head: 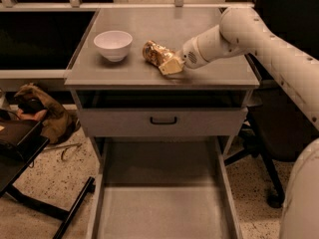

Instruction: Pick orange can from middle drawer and place on counter

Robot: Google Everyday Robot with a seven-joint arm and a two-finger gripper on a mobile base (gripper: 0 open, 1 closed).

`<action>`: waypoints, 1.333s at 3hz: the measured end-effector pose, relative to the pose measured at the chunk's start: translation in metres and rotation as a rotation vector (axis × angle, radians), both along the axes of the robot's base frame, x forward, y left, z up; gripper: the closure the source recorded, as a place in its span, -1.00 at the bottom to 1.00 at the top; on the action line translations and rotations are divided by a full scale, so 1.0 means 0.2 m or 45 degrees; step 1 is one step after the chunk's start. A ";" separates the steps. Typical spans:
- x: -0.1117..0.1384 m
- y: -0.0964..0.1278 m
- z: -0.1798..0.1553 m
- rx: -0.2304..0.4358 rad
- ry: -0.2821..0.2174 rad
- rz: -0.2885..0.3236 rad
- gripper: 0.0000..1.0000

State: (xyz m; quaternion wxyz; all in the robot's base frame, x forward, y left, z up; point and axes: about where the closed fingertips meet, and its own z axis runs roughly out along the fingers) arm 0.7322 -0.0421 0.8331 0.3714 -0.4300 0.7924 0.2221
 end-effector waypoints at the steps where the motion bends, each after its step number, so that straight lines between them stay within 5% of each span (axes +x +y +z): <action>1: 0.00 0.00 0.00 0.000 0.000 0.000 0.16; 3: 0.00 0.00 0.00 0.000 0.000 0.000 -0.77; 4: 0.00 0.00 0.00 0.000 0.000 0.000 -1.00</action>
Offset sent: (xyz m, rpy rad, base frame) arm 0.0000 0.0000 0.0000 0.0000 0.0000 0.0000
